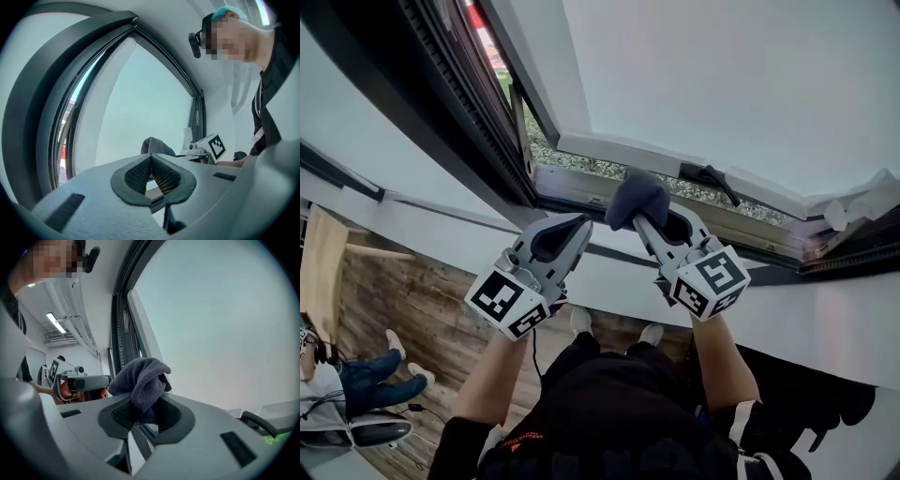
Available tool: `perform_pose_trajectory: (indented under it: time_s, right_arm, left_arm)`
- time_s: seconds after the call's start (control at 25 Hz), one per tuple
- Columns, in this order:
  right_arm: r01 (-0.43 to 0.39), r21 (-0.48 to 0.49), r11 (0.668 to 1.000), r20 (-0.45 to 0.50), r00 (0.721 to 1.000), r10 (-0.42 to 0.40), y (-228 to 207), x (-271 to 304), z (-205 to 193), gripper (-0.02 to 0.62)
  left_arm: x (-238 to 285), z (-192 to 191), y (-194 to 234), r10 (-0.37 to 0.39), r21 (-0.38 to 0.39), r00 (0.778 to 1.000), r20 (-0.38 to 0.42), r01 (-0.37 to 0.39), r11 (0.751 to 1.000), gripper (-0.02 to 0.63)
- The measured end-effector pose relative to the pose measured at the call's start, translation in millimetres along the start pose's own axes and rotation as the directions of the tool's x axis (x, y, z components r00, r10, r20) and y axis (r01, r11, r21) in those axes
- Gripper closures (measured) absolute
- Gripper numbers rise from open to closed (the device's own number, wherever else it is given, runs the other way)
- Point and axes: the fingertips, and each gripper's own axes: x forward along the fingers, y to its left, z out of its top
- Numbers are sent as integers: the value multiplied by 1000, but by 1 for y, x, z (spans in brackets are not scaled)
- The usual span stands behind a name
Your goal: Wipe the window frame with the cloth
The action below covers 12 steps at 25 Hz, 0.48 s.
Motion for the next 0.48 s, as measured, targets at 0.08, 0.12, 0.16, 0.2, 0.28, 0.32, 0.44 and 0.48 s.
perform_pose_trajectory:
  time_s: [0.08, 0.12, 0.16, 0.2, 0.28, 0.32, 0.44, 0.48]
  right_arm:
    - [18, -1, 1000, 6, 1000, -18, -5, -8, 2, 515]
    - [27, -1, 1000, 9, 1000, -27, -8, -13, 3, 515]
    - [35, -1, 999, 13, 999, -35, -10, -18, 5, 515]
    - [42, -1, 999, 17, 999, -42, -12, -23, 6, 515]
    - [53, 2, 999, 29, 998, -53, -17, -33, 10, 515]
    - [57, 3, 998, 35, 998, -57, -19, -37, 12, 515]
    - [64, -4, 998, 44, 997, -63, -23, -49, 17, 515]
    - [68, -6, 998, 46, 997, -68, -24, -52, 18, 515]
  left_arm:
    - [7, 2, -3, -17, 4, 1000, 2, 17, 1000, 586]
    - [10, 3, -5, -26, 7, 1000, 3, 26, 1000, 586]
    - [13, 5, -7, -34, 9, 999, 5, 34, 999, 586]
    - [17, 7, -9, -42, 13, 999, 8, 42, 999, 586]
    - [25, 12, -16, -58, 23, 998, 13, 58, 998, 586]
    - [29, 14, -20, -65, 28, 998, 15, 65, 998, 586]
    - [39, 17, -30, -82, 35, 996, 19, 81, 996, 586]
    - [42, 18, -32, -87, 36, 996, 21, 87, 996, 586]
